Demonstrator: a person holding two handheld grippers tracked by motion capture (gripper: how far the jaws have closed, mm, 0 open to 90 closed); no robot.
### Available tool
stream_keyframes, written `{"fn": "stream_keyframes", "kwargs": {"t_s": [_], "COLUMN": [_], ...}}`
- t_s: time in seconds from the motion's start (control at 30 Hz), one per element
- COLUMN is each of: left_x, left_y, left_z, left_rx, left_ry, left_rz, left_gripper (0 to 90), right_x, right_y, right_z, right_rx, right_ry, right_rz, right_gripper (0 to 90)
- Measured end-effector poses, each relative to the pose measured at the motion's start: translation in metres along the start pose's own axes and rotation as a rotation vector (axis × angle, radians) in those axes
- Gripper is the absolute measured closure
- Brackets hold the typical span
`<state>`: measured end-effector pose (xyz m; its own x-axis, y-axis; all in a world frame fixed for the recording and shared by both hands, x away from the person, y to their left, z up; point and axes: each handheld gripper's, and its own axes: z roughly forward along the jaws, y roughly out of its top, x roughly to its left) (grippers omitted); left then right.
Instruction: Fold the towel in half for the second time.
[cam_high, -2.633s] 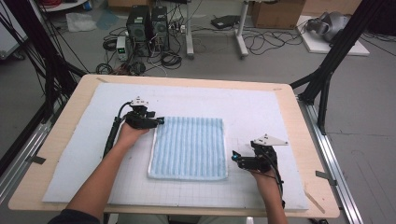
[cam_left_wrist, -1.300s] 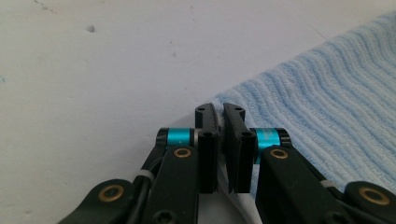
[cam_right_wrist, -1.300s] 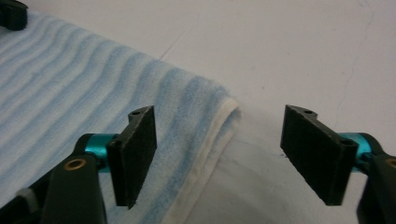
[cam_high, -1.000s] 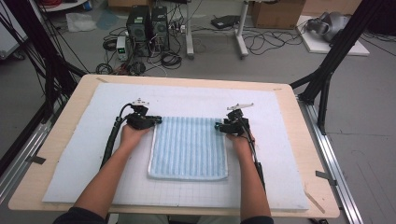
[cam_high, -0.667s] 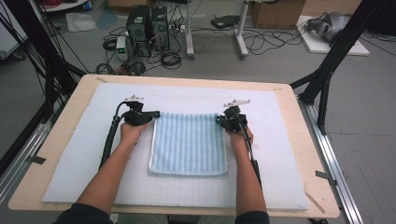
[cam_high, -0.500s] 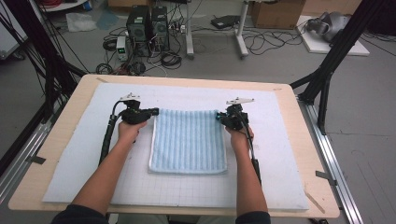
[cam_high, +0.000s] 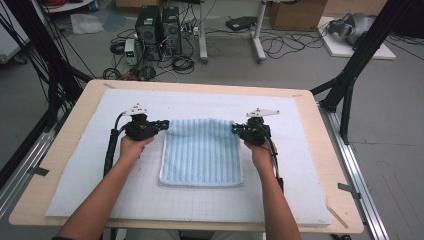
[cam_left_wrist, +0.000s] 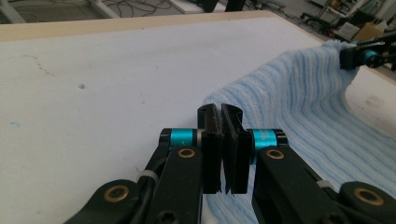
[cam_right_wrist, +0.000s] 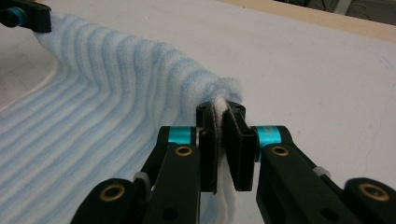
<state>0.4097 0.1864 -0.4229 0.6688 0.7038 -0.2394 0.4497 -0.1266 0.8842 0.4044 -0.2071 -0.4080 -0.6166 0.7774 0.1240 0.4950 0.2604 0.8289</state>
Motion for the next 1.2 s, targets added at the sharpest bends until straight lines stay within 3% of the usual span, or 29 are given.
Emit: {"fn": "stream_keyframes", "kwargs": {"t_s": [0.17,0.23,0.3,0.4,0.6,1.03,1.2], "left_x": [-0.01,-0.015,-0.02,-0.026,-0.032,-0.057,-0.062], "left_y": [-0.006,-0.008,-0.013,-0.021,-0.034,-0.057,-0.064], "left_z": [-0.013,-0.018,-0.024,-0.033,-0.045,-0.065,-0.072], "left_rx": [-0.033,-0.023,-0.04,-0.043,-0.055,-0.023,-0.017], "left_ry": [-0.016,-0.029,-0.039,-0.054,-0.075,-0.144,-0.148], "left_rz": [0.015,0.023,0.031,0.045,0.048,0.09,0.087], "left_gripper": [86.2,86.1,86.1,86.1,86.0,85.7,85.6], "right_x": [0.007,0.01,0.015,0.023,0.031,0.042,0.047], "right_y": [-0.008,-0.011,-0.013,-0.017,-0.031,-0.065,-0.071], "right_z": [-0.01,-0.014,-0.017,-0.026,-0.039,-0.058,-0.067], "right_rx": [-0.01,-0.011,0.011,-0.022,-0.021,-0.037,-0.043], "right_ry": [0.02,0.033,0.049,0.063,0.075,0.101,0.102], "right_rz": [-0.008,-0.011,-0.01,-0.034,-0.036,-0.025,-0.031], "right_gripper": [84.0,84.0,83.9,84.0,83.9,83.5,83.2]}}
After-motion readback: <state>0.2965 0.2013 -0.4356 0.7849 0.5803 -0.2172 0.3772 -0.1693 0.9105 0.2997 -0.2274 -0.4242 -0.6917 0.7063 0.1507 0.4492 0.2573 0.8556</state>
